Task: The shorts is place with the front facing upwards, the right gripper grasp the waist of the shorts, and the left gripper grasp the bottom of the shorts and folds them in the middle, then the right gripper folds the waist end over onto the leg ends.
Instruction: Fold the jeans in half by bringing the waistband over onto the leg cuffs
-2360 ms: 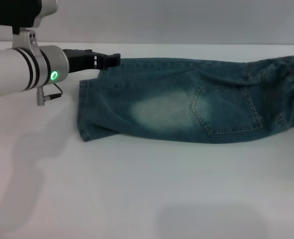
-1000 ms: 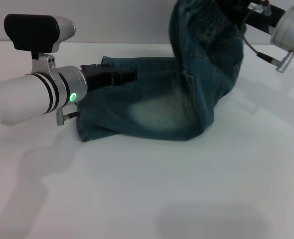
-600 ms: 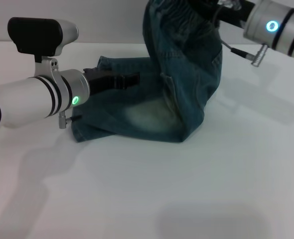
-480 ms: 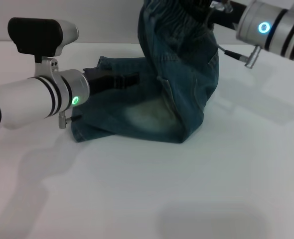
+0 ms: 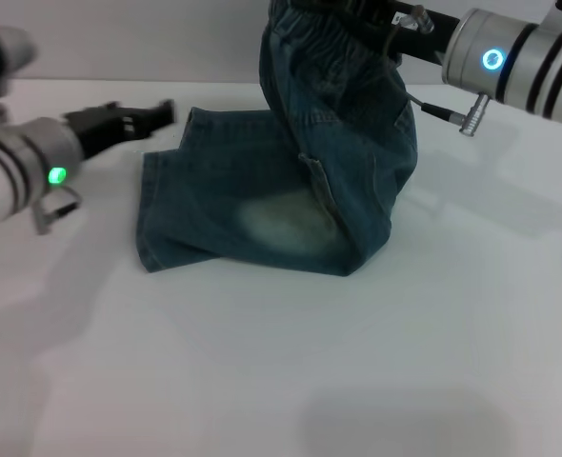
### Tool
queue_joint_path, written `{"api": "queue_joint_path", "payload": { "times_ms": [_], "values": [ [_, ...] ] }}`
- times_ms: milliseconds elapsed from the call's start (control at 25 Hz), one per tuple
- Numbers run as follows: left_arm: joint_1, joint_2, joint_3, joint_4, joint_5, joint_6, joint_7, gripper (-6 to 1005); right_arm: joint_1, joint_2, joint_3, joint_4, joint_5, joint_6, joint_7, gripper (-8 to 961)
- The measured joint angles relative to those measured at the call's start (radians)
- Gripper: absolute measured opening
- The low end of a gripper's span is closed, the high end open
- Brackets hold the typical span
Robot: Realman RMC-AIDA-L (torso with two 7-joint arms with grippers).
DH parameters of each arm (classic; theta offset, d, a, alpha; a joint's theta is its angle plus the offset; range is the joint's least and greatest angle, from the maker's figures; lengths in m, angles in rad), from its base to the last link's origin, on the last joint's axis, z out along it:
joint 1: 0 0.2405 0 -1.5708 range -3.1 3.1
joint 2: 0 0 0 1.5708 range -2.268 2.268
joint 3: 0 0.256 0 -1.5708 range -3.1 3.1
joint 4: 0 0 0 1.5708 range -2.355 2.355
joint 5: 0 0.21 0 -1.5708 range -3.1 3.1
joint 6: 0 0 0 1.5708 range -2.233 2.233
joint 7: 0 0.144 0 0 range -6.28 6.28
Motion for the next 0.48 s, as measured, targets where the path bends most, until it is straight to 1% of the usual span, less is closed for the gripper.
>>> {"api": "queue_joint_path", "payload": {
  "times_ms": [200,480],
  "values": [
    [0.036,0.0,-0.033,-0.004,0.0,0.032,0.001,815,0.026,-0.001,-0.054,0.0,0.0,-0.029,0.014,125],
    [0.04,0.0,-0.034,0.002,-0.001,0.055,0.002,815,0.057,-0.002,-0.137,-0.011,0.0,-0.09,0.035,142]
  ]
}}
